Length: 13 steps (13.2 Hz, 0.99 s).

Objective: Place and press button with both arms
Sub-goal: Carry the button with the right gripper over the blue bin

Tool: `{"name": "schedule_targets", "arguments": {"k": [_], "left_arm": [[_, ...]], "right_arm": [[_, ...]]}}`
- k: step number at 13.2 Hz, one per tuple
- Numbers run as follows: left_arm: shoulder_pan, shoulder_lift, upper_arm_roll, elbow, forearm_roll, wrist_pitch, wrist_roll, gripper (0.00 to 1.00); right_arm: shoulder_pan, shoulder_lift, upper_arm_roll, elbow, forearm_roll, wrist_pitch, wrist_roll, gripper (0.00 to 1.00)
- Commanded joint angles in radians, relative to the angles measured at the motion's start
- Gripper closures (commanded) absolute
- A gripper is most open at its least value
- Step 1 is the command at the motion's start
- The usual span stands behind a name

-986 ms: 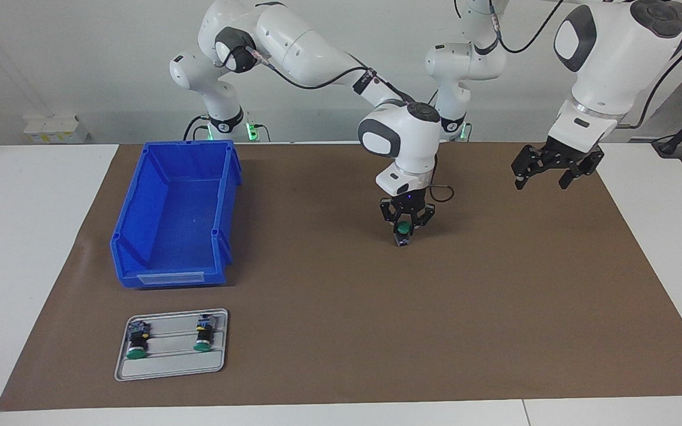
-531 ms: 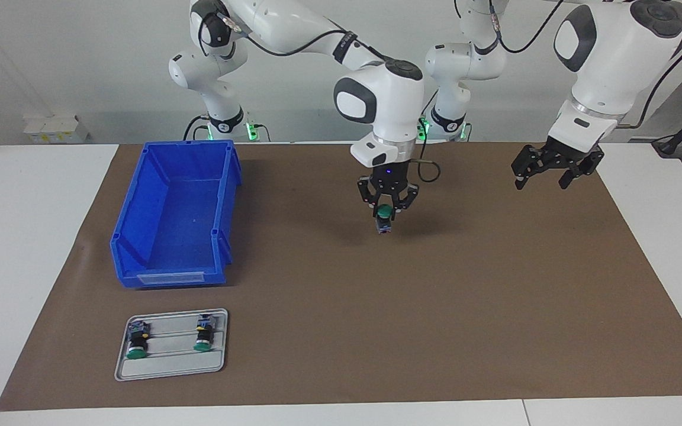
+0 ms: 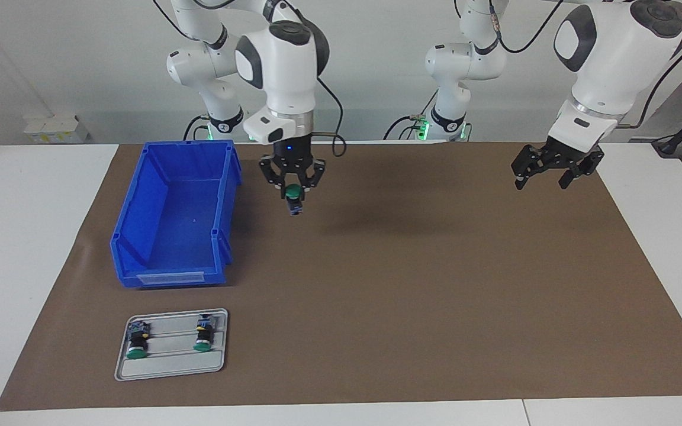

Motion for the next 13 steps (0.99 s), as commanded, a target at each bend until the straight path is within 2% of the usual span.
{"name": "schedule_targets", "arguments": {"k": [1, 5, 9, 11, 13], "left_arm": [[0.008, -0.03, -0.002, -0.037, -0.011, 0.014, 0.008, 0.0], [0.008, -0.03, -0.002, -0.039, -0.011, 0.016, 0.008, 0.0], [0.008, -0.03, -0.002, -0.037, -0.011, 0.016, 0.008, 0.0], [0.008, -0.03, -0.002, -0.037, -0.011, 0.014, 0.008, 0.0], [0.008, -0.03, -0.002, -0.037, -0.011, 0.014, 0.008, 0.0]], "right_arm": [[-0.135, -0.09, 0.015, -0.08, 0.057, -0.032, -0.282, 1.0], [-0.31, -0.081, 0.014, -0.099, 0.106, -0.014, -0.709, 1.0], [-0.404, -0.005, 0.014, -0.122, 0.113, 0.073, -1.08, 1.0], [-0.428, 0.044, 0.014, -0.122, 0.114, 0.094, -1.148, 1.0], [-0.455, 0.097, 0.015, -0.129, 0.121, 0.181, -1.275, 1.0]]}}
